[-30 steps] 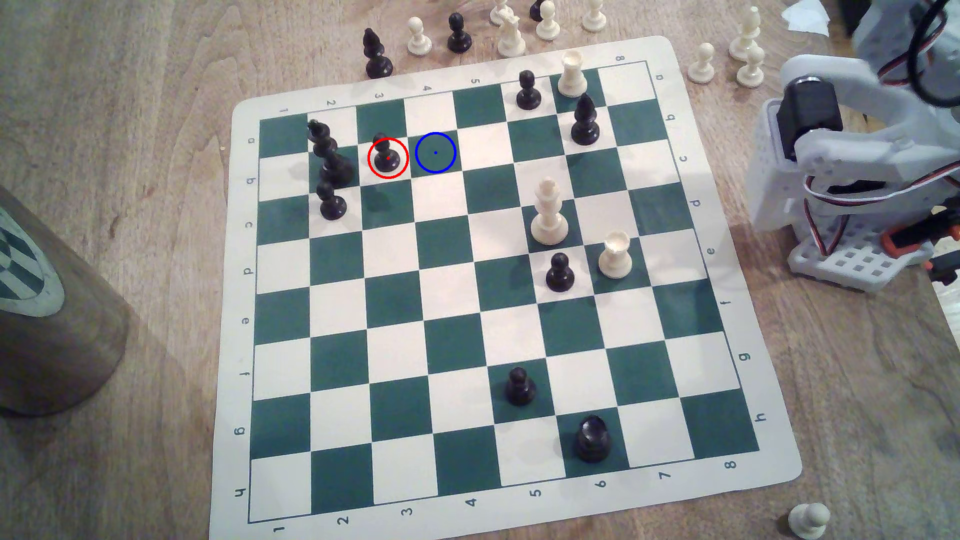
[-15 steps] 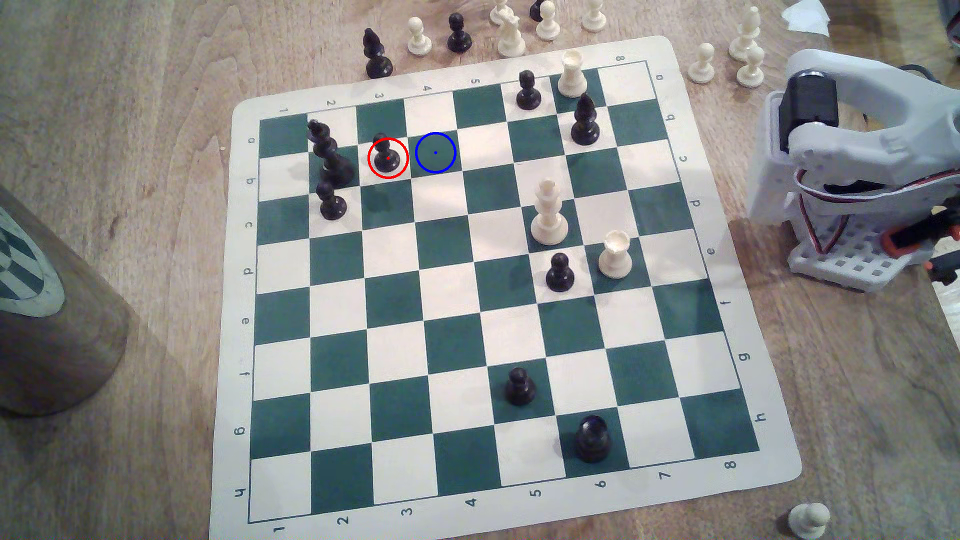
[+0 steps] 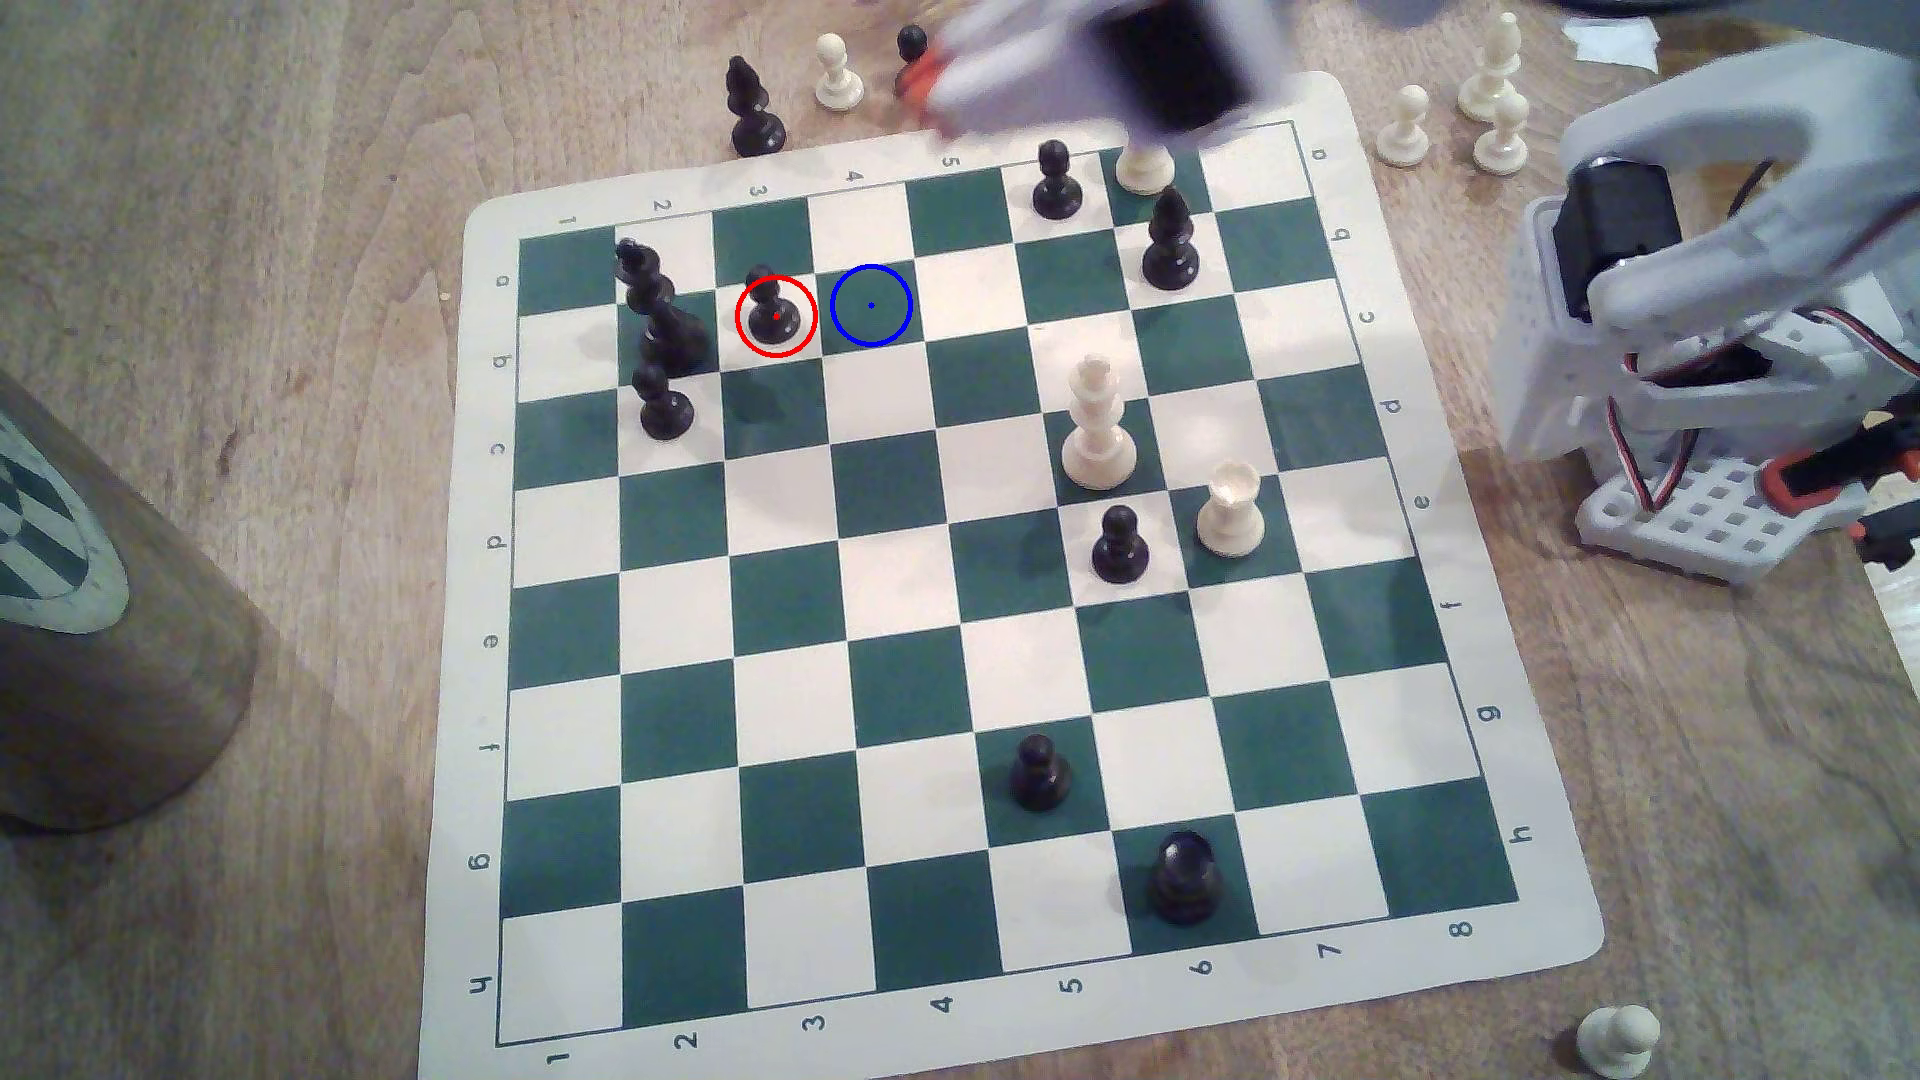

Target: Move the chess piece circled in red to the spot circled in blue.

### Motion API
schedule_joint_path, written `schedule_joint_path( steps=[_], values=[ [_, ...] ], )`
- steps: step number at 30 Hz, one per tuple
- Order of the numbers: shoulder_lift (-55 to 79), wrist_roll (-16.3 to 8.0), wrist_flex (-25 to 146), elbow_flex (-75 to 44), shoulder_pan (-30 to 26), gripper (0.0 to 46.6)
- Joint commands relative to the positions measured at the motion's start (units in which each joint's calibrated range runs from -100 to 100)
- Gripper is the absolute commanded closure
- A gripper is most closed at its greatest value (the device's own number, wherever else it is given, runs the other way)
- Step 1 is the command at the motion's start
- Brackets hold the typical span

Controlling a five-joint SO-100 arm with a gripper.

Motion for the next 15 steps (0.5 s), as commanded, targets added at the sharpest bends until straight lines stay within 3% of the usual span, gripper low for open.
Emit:
schedule_joint_path(
  steps=[1, 6, 9, 12, 15],
  values=[
    [14.44, -0.59, 1.12, -13.52, 2.78, 44.4],
    [25.56, -0.63, 1.45, -19.59, 4.73, 43.9],
    [31.08, -1.12, -0.93, -21.4, 6.3, 39.3],
    [37.1, -1.51, -3.8, -23.94, 8.72, 31.2],
    [40.58, -1.22, -5.11, -25.58, 9.58, 28.9]
  ],
)
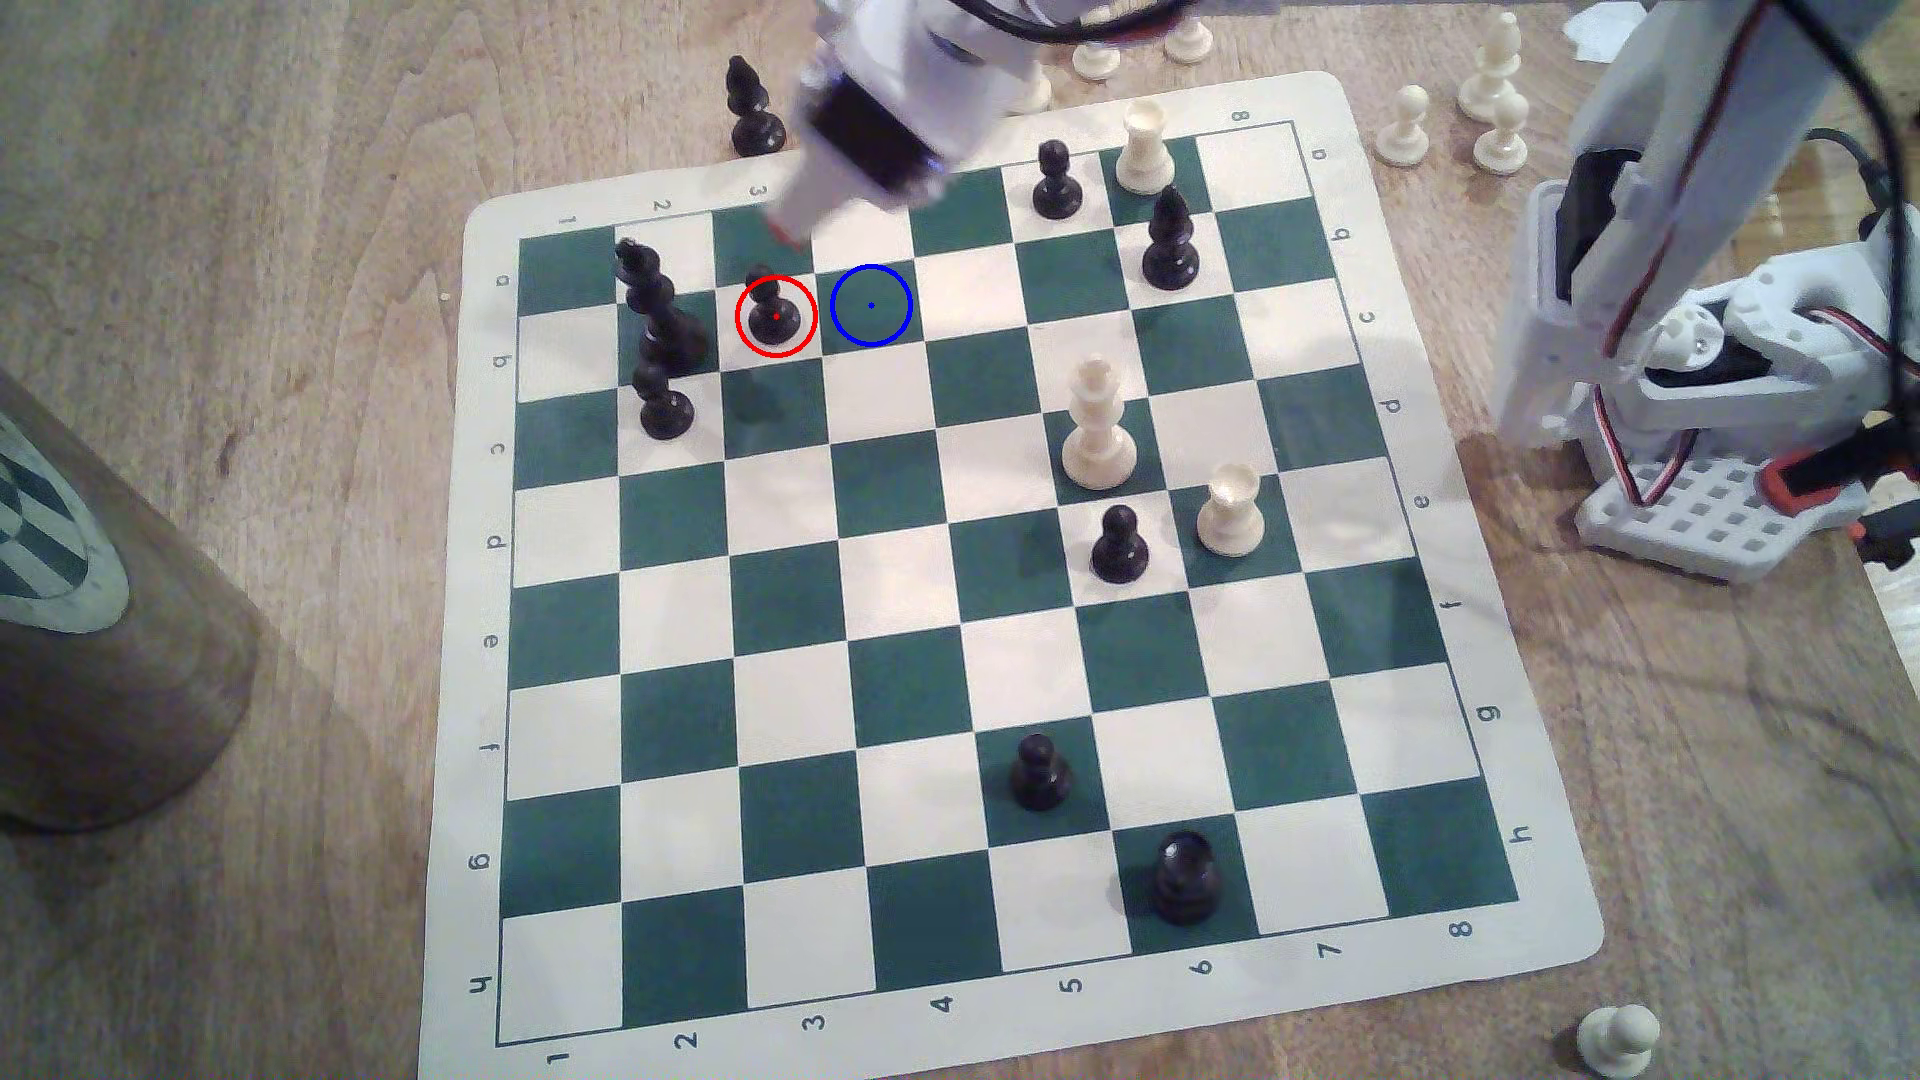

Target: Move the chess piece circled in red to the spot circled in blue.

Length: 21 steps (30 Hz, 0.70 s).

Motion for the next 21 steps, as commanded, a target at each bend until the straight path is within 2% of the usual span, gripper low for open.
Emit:
schedule_joint_path(
  steps=[1, 6, 11, 21],
  values=[
    [5.0, 0.1, -2.48, -7.6, 2.0, 28.4],
    [10.26, 0.15, -3.87, -9.68, 1.69, 28.8],
    [16.97, 0.59, -4.12, -13.67, 1.22, 31.1],
    [22.06, 1.47, -4.2, -17.93, 2.16, 30.5]
  ],
)
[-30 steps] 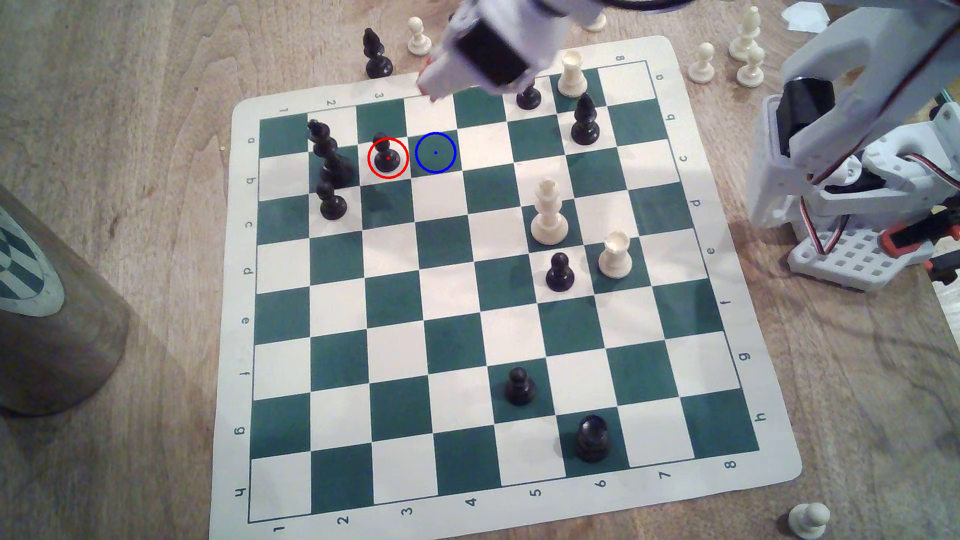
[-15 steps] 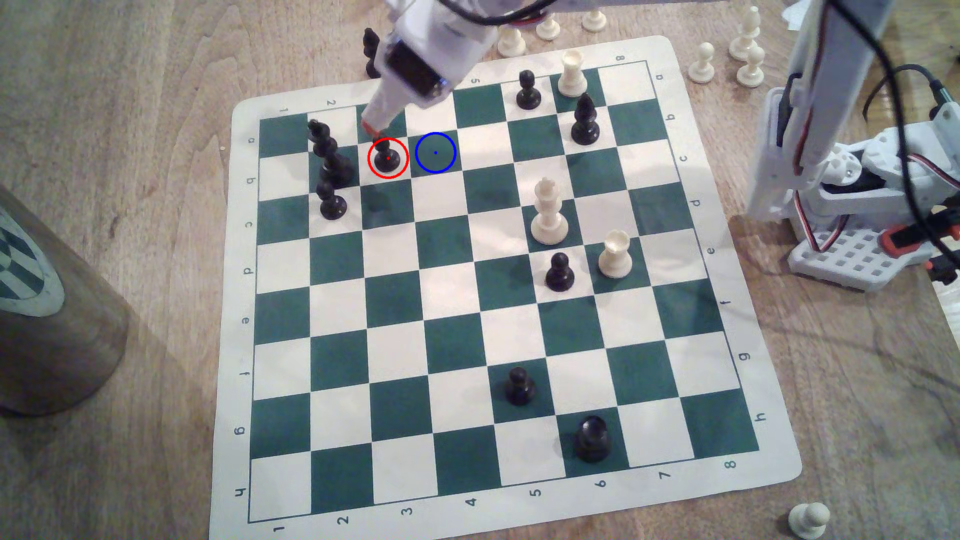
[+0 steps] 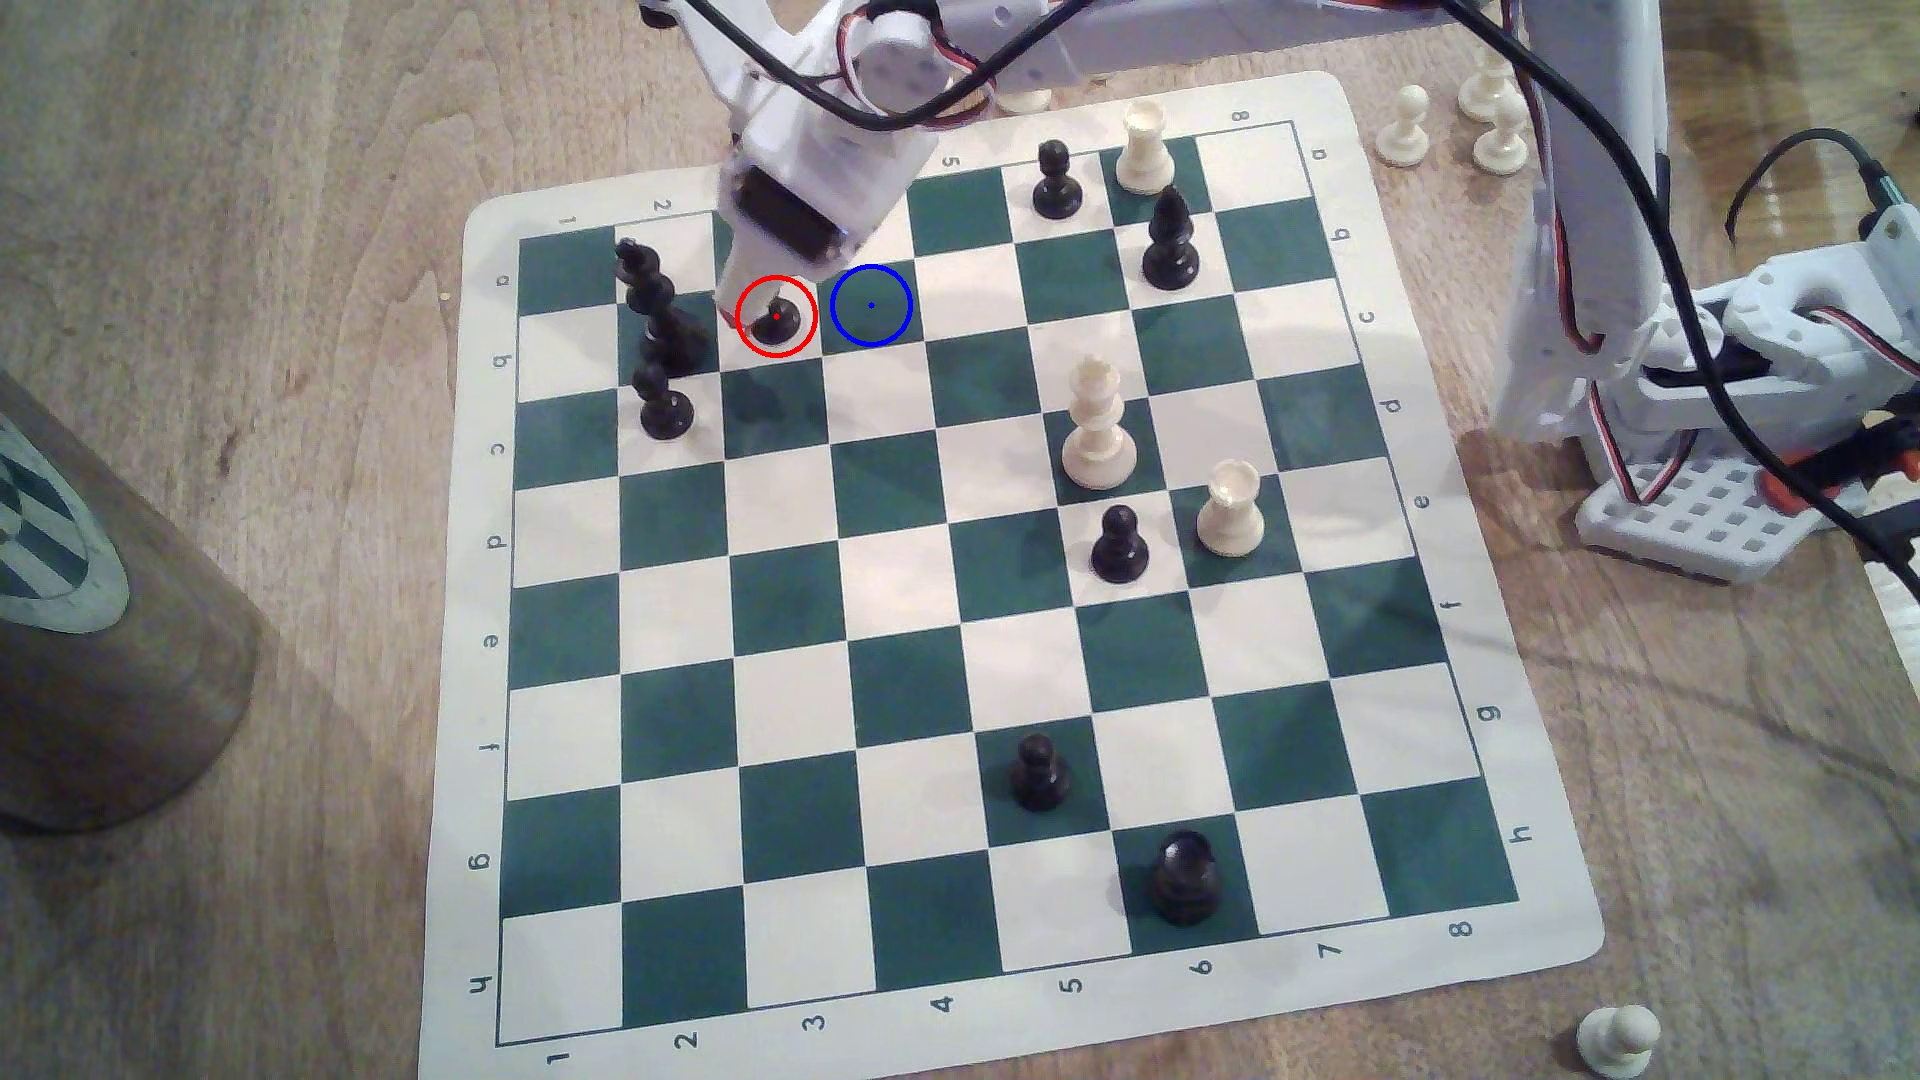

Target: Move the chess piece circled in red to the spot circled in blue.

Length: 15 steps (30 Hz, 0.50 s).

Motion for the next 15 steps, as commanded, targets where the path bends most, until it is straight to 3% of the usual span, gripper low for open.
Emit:
schedule_joint_path(
  steps=[1, 15],
  values=[
    [-0.73, 0.15, -0.93, -5.19, 0.68, 30.5],
    [2.25, -0.15, -2.49, -5.1, 0.99, 32.1]
  ],
)
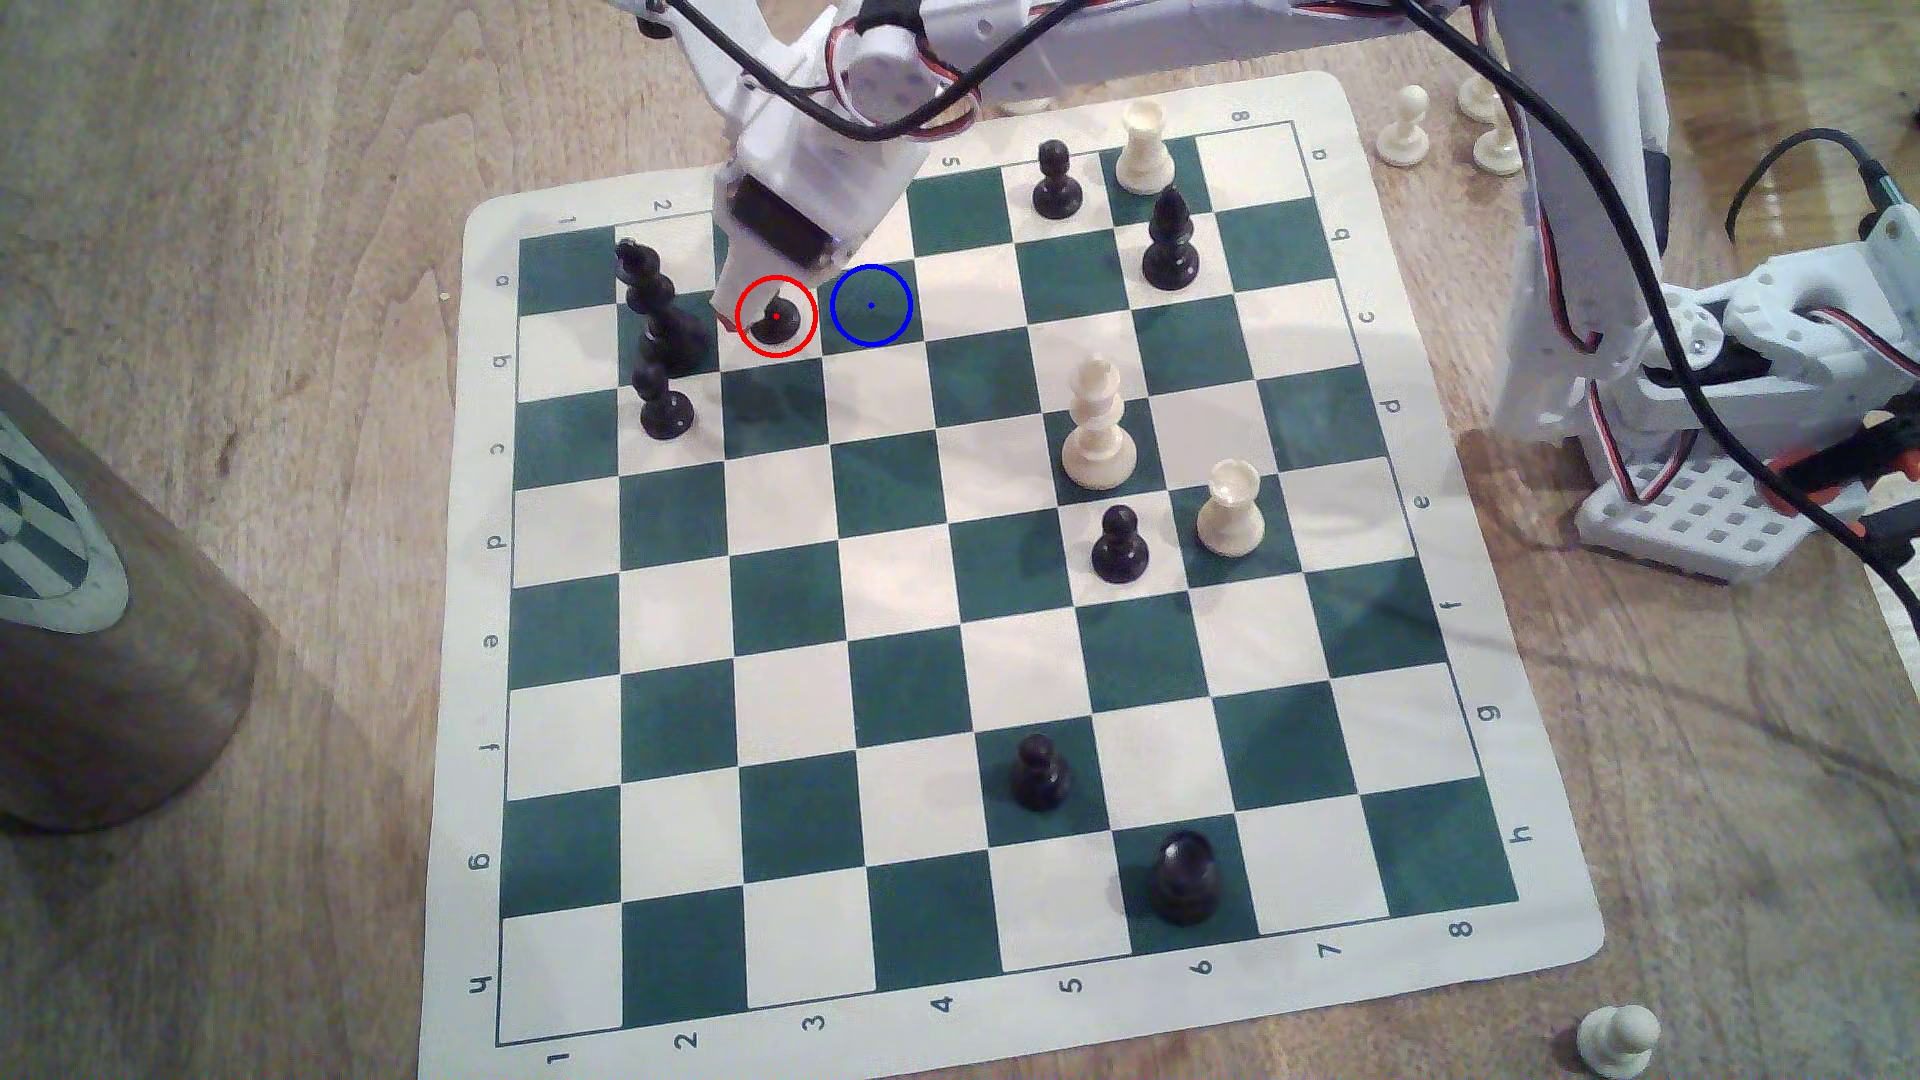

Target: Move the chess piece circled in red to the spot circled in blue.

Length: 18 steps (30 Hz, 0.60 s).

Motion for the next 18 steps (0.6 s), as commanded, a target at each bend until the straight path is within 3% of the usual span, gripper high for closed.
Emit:
schedule_joint_path(
  steps=[1, 18],
  values=[
    [-1.27, -0.29, -1.06, -3.83, 0.33, 32.1],
    [-0.08, -2.2, -2.78, -3.74, -0.54, 32.3]
  ],
)
